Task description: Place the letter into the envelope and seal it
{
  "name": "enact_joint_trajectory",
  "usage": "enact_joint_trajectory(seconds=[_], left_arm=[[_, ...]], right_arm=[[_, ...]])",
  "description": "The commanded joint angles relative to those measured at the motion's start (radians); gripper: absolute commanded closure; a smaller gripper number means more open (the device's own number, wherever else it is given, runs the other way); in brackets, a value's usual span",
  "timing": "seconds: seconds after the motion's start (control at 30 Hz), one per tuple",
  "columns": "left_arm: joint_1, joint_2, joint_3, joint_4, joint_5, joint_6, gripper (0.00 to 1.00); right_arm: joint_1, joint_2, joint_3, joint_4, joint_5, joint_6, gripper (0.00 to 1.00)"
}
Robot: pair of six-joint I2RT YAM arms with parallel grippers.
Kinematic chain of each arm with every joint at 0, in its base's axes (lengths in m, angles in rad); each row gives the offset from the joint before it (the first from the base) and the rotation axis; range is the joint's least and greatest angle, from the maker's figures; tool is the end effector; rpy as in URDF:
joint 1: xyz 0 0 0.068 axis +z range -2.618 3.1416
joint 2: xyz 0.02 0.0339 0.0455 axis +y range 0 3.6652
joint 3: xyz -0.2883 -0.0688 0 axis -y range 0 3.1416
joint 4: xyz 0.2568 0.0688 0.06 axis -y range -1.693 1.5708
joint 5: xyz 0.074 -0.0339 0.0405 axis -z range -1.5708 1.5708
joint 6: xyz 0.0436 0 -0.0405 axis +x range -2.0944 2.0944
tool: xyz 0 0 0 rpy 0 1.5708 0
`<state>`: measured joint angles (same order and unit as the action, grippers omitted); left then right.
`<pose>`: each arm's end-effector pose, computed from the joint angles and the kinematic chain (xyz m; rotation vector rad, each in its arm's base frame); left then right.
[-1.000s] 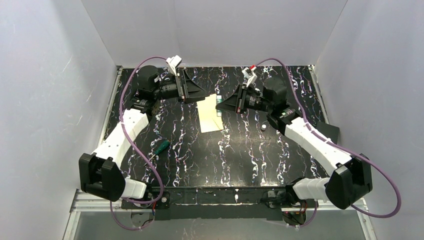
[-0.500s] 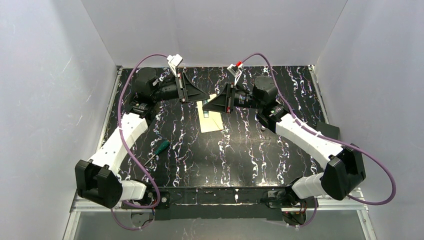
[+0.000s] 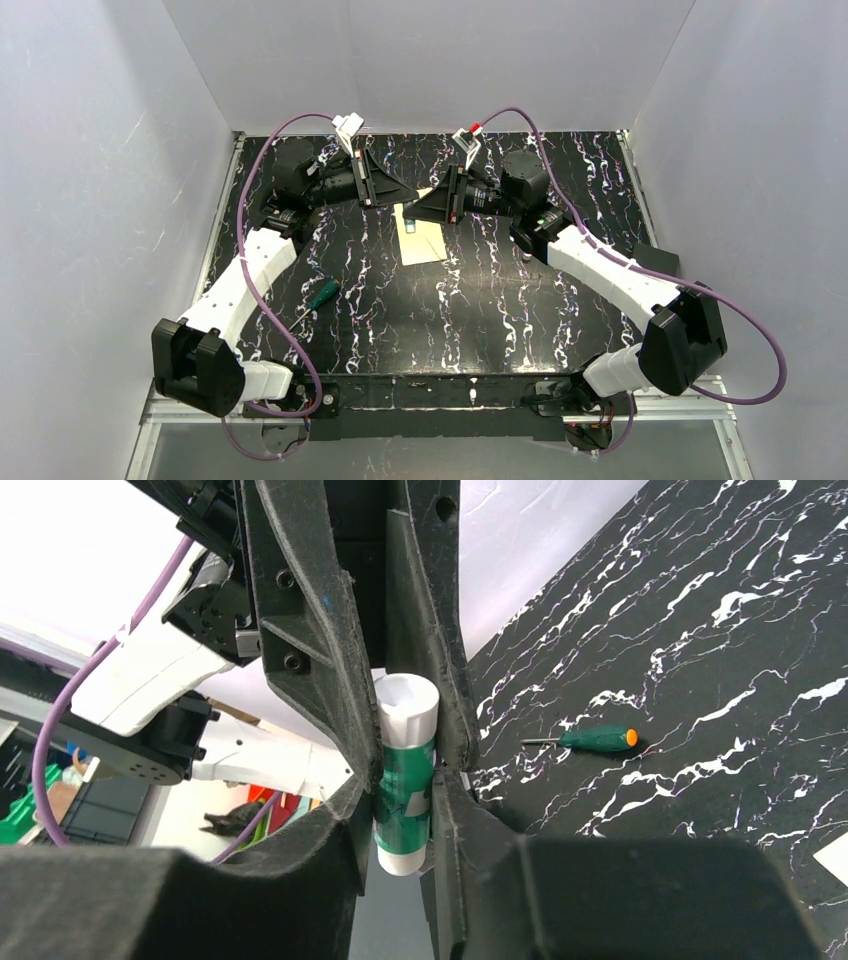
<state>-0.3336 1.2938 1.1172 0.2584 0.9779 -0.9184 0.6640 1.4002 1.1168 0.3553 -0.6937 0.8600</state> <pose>0.2740 -0.1332 0.4128 0.4122 1.7504 -1.6617 0.2519 0.2325 0.3911 -0.4819 1.7244 1.6746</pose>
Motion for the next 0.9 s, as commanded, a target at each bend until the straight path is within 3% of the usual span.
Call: enact_joint_trajectory(seconds=[0.0, 0.2, 0.3, 0.33, 0.4, 0.5, 0.6, 0.8, 0.87], left_arm=[[-0.012, -0.031, 0.004, 0.010, 0.029, -0.014, 1.00], [-0.012, -0.026, 0.005, 0.010, 0.027, -0.027, 1.00], [-0.012, -0.025, 0.005, 0.010, 0.021, -0.025, 1.00], [-0.012, -0.025, 0.005, 0.010, 0.015, -0.029, 0.94], [-0.011, -0.026, 0.003, 0.010, -0.010, -0.036, 0.62], [-0.009, -0.045, -0.005, 0.010, -0.087, -0.024, 0.21], [-0.007, -0.081, -0.038, 0.006, -0.167, 0.018, 0.02], [0.010, -0.141, -0.137, -0.003, -0.249, 0.048, 0.02], [0.009, -0.129, -0.136, 0.000, -0.219, 0.046, 0.12]], right_arm=[[0.000, -0.027, 0.041, -0.003, 0.116, -0.047, 0.61], [0.000, -0.011, 0.033, 0.026, 0.146, -0.026, 0.60], [0.000, -0.016, 0.015, 0.073, 0.173, 0.007, 0.73], [0.000, -0.016, 0.008, 0.098, 0.172, 0.021, 0.79], [0.000, -0.014, 0.004, 0.119, 0.173, 0.041, 0.88], [0.000, -0.023, -0.007, 0.098, 0.207, 0.035, 0.88], [-0.001, -0.042, -0.021, 0.045, 0.299, 0.024, 0.85], [-0.003, -0.057, -0.041, 0.002, 0.478, 0.087, 0.83], [-0.003, -0.048, -0.039, 0.053, 0.463, 0.123, 0.82]])
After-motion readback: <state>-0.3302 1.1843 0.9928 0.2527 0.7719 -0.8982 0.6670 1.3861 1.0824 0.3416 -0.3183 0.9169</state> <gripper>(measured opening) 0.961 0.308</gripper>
